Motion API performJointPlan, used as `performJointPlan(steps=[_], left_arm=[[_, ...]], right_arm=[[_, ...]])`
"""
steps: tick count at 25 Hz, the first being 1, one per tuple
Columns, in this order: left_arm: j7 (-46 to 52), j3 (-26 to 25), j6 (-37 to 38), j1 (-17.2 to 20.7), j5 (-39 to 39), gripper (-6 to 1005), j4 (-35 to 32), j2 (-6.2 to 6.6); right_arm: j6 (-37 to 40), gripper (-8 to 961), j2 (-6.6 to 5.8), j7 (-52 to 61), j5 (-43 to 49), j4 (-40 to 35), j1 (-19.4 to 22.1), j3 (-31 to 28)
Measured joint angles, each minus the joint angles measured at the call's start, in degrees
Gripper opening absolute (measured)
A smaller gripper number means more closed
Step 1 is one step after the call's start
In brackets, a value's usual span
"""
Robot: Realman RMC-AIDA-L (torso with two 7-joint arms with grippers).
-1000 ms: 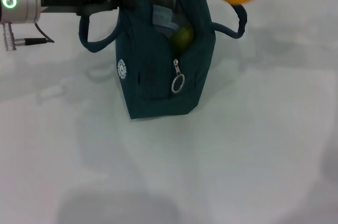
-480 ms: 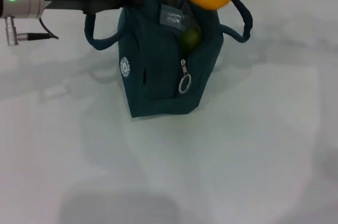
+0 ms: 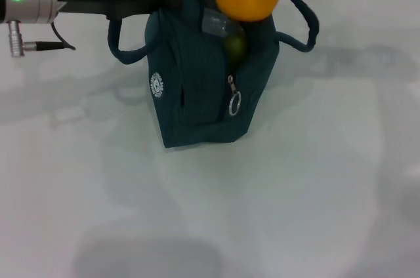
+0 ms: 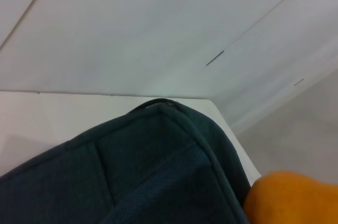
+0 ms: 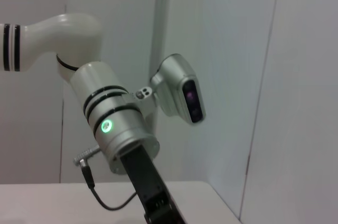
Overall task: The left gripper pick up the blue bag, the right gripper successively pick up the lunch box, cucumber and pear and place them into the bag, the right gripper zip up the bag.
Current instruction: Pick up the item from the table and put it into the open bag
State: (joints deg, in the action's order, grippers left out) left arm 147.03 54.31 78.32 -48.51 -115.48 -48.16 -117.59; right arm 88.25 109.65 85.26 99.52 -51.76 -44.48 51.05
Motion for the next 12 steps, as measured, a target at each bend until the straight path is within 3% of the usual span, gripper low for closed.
performJointPlan(steps=[12], left_arm=[[0.75,-0.08,0.00,0.49,0.00,44,0.06,-0.10]], right_arm=[[0.67,54,1.00,-0.61,-0.03,0.80,-1.88,0.93]])
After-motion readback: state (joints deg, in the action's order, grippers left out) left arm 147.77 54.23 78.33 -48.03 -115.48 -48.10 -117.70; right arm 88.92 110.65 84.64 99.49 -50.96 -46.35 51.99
